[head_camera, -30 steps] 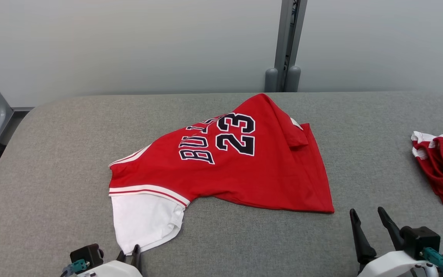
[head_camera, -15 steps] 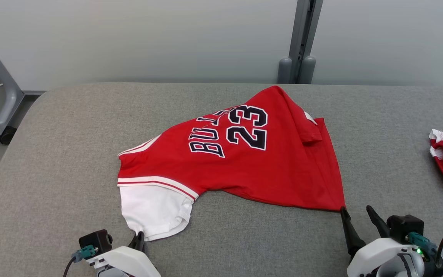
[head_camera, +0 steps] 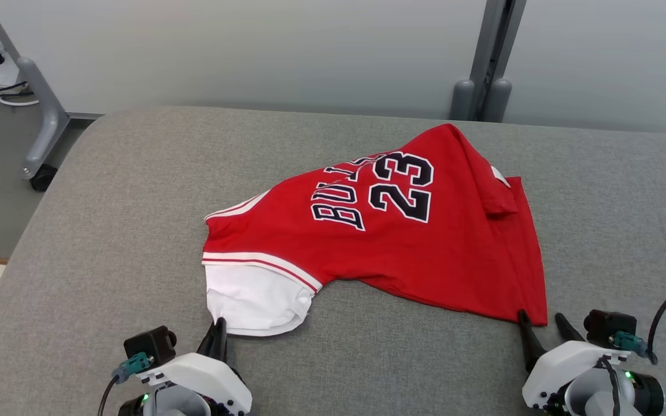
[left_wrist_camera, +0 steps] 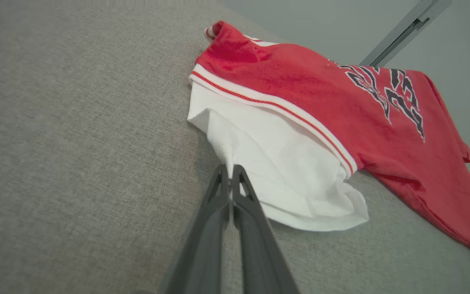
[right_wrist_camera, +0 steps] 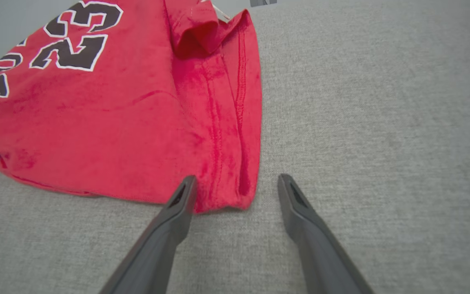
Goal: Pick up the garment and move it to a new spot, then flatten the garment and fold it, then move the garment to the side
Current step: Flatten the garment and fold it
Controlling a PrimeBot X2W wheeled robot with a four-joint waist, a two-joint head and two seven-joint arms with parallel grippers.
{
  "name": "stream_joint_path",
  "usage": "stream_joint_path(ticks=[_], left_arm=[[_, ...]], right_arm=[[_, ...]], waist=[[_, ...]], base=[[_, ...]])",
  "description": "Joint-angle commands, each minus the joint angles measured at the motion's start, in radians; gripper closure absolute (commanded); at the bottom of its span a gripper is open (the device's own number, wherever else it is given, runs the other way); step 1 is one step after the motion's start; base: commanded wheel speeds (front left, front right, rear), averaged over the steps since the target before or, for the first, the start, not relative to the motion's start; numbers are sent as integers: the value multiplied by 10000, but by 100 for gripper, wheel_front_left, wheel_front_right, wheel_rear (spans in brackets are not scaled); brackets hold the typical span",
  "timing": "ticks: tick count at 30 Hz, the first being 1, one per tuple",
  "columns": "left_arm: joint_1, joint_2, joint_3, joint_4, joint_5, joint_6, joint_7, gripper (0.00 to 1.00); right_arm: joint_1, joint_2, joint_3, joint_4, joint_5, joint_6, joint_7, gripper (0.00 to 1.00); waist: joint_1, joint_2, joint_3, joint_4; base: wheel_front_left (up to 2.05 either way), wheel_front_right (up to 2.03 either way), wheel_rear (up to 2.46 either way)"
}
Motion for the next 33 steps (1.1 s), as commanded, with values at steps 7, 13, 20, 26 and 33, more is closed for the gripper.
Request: stream_joint_path(ticks=[7, 13, 20, 26, 33], left_arm=[[84, 167, 26, -753, 121, 141, -161, 100], [134, 225, 91, -1373, 199, 160, -282, 100], [131, 311, 461, -2833, 229, -22, -432, 100], [-80, 505, 1035, -4803, 196, -146, -473, 100], [-141, 848, 1569, -7571, -9, 76, -235, 100]], right_arm=[[-765, -23, 406, 1419, 390, 3, -10, 63], [-1106, -43, 567, 1428, 1353, 3, -118, 100], [-1166, -55, 477, -176, 2585, 3, -157, 100], [-670, -111, 598, -2407, 3985, 3, -160, 100], [268, -757, 306, -6001, 5559, 3, 637, 100]], waist=[[0, -1, 57, 334], [0, -1, 71, 358], [0, -1, -60, 109], [0, -1, -369, -216], [0, -1, -729, -675]], base=[[0, 0, 0], [0, 0, 0], [0, 0, 0], [0, 0, 0], [0, 0, 0]])
